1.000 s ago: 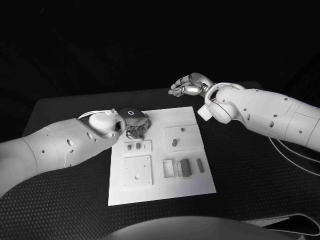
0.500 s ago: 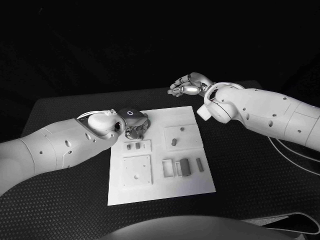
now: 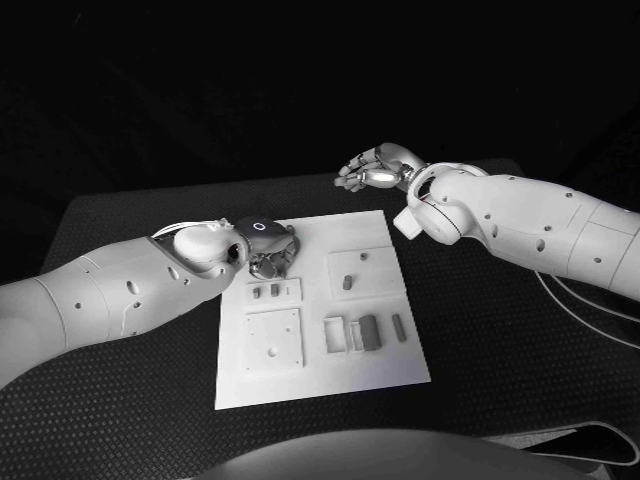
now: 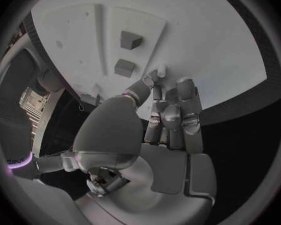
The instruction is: Assemble the parts on the task board
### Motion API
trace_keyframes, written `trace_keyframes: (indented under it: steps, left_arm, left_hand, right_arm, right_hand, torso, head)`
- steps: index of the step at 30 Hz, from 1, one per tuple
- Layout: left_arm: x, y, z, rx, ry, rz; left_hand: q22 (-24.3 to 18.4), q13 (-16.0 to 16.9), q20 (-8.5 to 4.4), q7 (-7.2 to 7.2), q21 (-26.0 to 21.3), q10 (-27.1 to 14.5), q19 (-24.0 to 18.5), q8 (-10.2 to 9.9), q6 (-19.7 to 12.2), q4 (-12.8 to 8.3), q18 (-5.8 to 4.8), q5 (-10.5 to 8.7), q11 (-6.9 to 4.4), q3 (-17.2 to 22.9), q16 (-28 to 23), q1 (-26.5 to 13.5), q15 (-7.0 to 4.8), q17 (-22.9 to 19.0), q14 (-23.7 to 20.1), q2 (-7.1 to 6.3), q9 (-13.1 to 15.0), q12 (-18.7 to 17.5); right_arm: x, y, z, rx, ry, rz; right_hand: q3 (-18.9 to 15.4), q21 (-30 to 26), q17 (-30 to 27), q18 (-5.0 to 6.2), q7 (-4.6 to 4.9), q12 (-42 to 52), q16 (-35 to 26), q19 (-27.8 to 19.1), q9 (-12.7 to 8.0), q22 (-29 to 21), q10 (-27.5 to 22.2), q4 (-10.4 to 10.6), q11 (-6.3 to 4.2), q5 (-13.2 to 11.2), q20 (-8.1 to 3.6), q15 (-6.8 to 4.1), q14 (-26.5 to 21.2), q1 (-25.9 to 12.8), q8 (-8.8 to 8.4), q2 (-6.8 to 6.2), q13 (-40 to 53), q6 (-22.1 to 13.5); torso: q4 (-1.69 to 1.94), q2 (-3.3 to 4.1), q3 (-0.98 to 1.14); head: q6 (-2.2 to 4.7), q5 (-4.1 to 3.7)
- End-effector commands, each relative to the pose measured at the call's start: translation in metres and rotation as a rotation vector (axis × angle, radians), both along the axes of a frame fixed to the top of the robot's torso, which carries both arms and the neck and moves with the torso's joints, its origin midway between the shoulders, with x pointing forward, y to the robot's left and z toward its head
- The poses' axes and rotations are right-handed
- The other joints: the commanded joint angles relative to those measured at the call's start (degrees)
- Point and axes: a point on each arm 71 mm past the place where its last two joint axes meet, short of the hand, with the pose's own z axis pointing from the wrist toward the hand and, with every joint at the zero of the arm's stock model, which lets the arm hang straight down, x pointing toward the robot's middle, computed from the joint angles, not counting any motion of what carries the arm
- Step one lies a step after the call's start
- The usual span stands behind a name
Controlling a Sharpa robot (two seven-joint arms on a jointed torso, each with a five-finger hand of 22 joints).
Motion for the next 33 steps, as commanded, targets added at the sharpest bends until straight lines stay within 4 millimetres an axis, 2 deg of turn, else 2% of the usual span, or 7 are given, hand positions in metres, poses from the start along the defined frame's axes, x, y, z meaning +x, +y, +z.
trace_keyframes:
  steps: [1, 8, 12, 16, 22, 33]
  left_arm:
    - [-0.0069, 0.0002, -0.0122, 0.041, 0.064, -0.027]
    - [-0.0077, -0.0021, -0.0126, 0.041, 0.075, -0.033]
    - [-0.0070, -0.0023, -0.0139, 0.051, 0.092, -0.022]
    - [-0.0074, -0.0034, -0.0132, 0.040, 0.091, -0.025]
    - [-0.0079, -0.0025, -0.0130, 0.035, 0.092, -0.027]
    - [-0.0089, -0.0031, -0.0140, 0.043, 0.108, -0.029]
  left_hand:
    - [1.6, 0.0, -0.13, 0.06, 0.1, 0.1, 0.3, -0.3, 0.3, -0.1, 1.15, -0.03, -0.18, 0.4, 0.2, -0.1, -0.02, 0.0, 0.3, 0.35, -0.1, 0.2]
    - [1.6, 0.0, -0.13, 0.06, 0.1, 0.1, 0.3, -0.3, 0.3, -0.1, 1.15, -0.03, -0.18, 0.4, 0.2, -0.1, -0.02, 0.0, 0.3, 0.35, -0.1, 0.2]
    - [1.6, -0.4, -0.09, 0.14, 0.6, -0.2, 0.1, -0.7, -0.2, -0.1, 1.21, -0.05, -0.10, 0.6, 0.1, 0.2, 0.03, 0.1, 0.1, 0.53, -0.3, 0.3]
    - [1.5, -1.0, 0.11, 0.40, 1.5, -0.9, -0.6, -2.2, -2.4, -0.1, 1.39, -0.07, 0.17, 0.1, 0.0, -0.8, 0.27, 0.1, -0.3, 0.06, -1.1, 0.5]
    - [1.4, -1.6, 0.02, -0.09, 2.2, -1.0, -0.8, -3.7, -5.2, 0.0, 1.55, -0.06, -0.25, -0.3, 0.0, -1.5, -0.07, 0.1, -0.2, -1.08, -2.2, 1.0]
    - [1.4, -2.3, -0.04, 0.06, 2.6, -1.0, -1.1, -2.7, -3.4, 0.1, 1.51, -0.02, -0.19, 0.6, 0.0, -1.2, -0.04, 0.1, -0.1, 0.23, -2.2, 1.5]
  right_arm:
    - [-0.0005, 0.0009, -0.0003, 0.001, 0.003, 0.013]
    - [-0.0005, 0.0017, -0.0003, 0.001, 0.004, 0.014]
    - [-0.0005, 0.0020, -0.0003, 0.001, 0.003, 0.014]
    - [-0.0004, 0.0020, -0.0003, 0.001, 0.003, 0.013]
    - [-0.0003, 0.0019, -0.0003, 0.001, 0.003, 0.013]
    - [-0.0003, 0.0018, -0.0003, 0.001, 0.003, 0.012]
  right_hand:
    - [0.0, -0.4, 0.0, -0.52, 3.49, -0.2, -0.2, 0.2, -0.1, 0.1, 0.4, 0.4, 0.13, -0.1, 0.10, 0.03, 0.4, -0.4, 0.36, -0.10, -0.1, -0.3]
    - [0.0, -0.4, 0.0, -0.50, 3.48, -0.2, -0.2, 0.2, -0.1, 0.1, 0.4, 0.5, 0.12, -0.1, 0.10, 0.03, 0.4, -0.4, 0.38, -0.10, -0.1, -0.3]
    - [0.0, -0.5, 0.0, -0.49, 3.48, -0.2, -0.2, 0.2, -0.1, 0.1, 0.4, 0.5, 0.12, -0.1, 0.10, 0.03, 0.4, -0.4, 0.39, -0.10, -0.2, -0.3]
    - [0.0, -0.5, 0.0, -0.49, 3.48, -0.2, -0.2, 0.2, -0.1, 0.1, 0.4, 0.5, 0.12, -0.1, 0.10, 0.03, 0.4, -0.4, 0.39, -0.11, -0.2, -0.3]
    - [0.0, -0.5, 0.0, -0.49, 3.48, -0.3, -0.2, 0.2, -0.1, 0.1, 0.4, 0.5, 0.12, -0.1, 0.10, 0.03, 0.4, -0.4, 0.40, -0.12, -0.2, -0.3]
    - [0.0, -0.5, 0.0, -0.48, 3.48, -0.3, -0.2, 0.2, -0.2, 0.1, 0.4, 0.5, 0.13, -0.1, 0.11, 0.03, 0.4, -0.4, 0.41, -0.12, -0.2, -0.4]
  torso:
    - [0.05, -0.06, 0.00]
    - [0.01, -0.03, -0.03]
    - [0.01, -0.02, 0.02]
    - [-0.02, -0.06, 0.00]
    - [-0.06, -0.03, 0.02]
    - [-0.01, -0.01, 0.01]
  head:
    - [0.14, -0.05]
    - [0.03, -0.06]
    - [0.29, 0.00]
    - [0.38, 0.03]
    - [0.32, -0.01]
    - [0.18, -0.18]
